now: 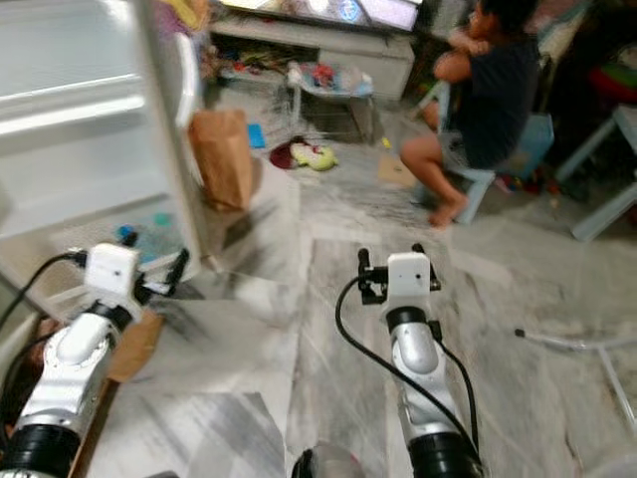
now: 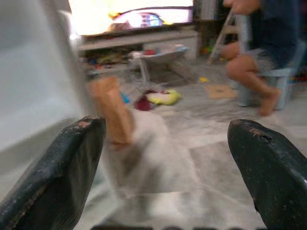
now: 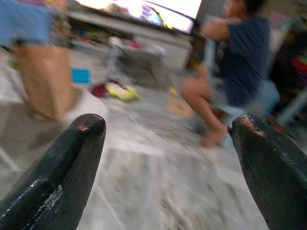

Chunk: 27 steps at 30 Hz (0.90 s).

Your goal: Restocking fridge

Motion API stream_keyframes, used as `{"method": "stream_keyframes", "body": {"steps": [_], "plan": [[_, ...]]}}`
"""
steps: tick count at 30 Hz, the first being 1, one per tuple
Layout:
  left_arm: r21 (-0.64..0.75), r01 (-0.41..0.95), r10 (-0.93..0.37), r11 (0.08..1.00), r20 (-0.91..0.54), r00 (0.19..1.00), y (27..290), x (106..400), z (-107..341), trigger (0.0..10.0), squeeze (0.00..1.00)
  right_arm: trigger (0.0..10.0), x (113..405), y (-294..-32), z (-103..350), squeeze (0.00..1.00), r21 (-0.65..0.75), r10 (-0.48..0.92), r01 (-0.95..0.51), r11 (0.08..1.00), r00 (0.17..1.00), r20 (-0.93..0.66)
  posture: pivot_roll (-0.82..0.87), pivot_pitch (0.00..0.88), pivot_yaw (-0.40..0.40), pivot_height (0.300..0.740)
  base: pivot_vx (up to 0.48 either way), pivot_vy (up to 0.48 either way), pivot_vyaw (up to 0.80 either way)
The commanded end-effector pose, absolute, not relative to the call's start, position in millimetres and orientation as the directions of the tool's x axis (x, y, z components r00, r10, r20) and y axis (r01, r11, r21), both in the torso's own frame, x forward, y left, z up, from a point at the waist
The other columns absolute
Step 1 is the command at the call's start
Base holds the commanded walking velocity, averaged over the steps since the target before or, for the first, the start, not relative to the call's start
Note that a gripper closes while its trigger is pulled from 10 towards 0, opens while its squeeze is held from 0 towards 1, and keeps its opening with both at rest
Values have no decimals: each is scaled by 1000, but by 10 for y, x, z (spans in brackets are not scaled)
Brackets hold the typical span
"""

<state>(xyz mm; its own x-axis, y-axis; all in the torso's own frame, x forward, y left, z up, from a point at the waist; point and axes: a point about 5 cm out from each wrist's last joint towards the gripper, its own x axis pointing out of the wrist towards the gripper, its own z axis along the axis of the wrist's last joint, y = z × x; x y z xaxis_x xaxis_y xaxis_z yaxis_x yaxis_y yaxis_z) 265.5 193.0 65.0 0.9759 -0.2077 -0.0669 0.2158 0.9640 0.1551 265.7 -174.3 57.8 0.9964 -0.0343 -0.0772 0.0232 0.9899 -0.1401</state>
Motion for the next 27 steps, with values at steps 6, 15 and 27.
{"method": "stream_keyframes", "body": {"steps": [6,15,27], "plan": [[170,146,-134,974,-80,988,2076,2605,712,10000,0,10000,2612,-1744,730,0,-121,-67,65,991,998,-19,-3,39,-42,740,396,0,-800],[152,210,-200,966,-76,977,1955,2860,713,10000,0,10000,2626,-1752,757,0,-106,-106,105,989,994,-3,-38,34,-26,740,425,0,-800],[157,239,-231,958,-69,971,1926,2848,713,10000,0,10000,2624,-1772,813,0,-136,-68,67,988,998,1,-29,34,-53,740,479,0,-800]]}}
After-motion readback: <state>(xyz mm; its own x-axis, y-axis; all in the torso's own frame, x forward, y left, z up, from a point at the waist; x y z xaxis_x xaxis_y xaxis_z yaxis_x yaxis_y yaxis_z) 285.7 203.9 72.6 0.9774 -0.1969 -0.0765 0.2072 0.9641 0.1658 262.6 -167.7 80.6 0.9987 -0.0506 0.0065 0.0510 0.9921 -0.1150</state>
